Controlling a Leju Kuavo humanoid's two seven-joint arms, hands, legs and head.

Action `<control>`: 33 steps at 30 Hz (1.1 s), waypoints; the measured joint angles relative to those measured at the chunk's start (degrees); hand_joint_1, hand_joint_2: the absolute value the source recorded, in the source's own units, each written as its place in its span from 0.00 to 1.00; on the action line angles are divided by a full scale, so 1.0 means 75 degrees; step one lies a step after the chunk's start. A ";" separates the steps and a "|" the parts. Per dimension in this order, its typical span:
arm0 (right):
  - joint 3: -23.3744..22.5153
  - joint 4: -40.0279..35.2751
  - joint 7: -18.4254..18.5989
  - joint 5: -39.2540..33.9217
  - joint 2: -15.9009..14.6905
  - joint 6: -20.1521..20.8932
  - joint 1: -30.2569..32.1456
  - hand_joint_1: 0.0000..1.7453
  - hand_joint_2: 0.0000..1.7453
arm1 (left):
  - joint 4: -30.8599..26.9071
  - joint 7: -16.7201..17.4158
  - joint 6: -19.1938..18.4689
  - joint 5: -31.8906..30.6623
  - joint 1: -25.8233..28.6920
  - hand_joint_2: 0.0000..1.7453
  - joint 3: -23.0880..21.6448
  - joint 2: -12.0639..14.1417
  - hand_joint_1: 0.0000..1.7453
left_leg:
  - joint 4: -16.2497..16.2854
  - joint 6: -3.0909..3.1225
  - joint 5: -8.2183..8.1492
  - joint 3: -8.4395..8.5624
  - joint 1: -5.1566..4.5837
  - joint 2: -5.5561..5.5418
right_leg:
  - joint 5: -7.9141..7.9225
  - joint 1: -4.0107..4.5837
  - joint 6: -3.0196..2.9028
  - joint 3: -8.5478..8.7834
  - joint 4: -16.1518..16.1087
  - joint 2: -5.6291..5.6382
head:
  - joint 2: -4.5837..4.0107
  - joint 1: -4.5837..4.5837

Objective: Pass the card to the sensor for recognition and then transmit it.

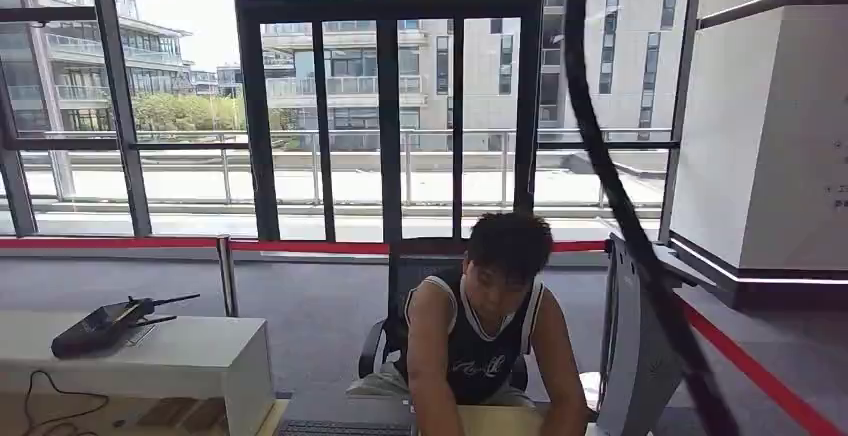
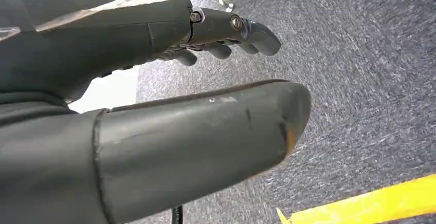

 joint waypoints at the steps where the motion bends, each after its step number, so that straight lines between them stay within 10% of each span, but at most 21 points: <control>1: 0.0000 0.0017 -0.0006 0.0018 0.0009 0.0020 0.0000 0.00 0.00 | 0.0000 0.0000 0.0003 0.0000 0.0000 0.00 0.0000 0.0000 0.00 | 0.0000 0.0000 0.0000 0.0000 0.0000 0.0000 | 0.0000 0.0000 0.0000 0.0000 0.0000 0.0000 | 0.0000 0.0000; 33: -0.0055 0.0163 -0.0157 -0.0052 0.0082 0.0184 0.0022 0.00 0.00 | 0.0000 0.0195 -0.0102 0.0026 0.0000 0.00 0.0000 0.0000 0.00 | 0.0000 0.0000 0.0000 0.0003 0.0000 0.0000 | -0.0002 0.0000 -0.0003 0.0002 0.0000 0.0000 | 0.0000 0.0003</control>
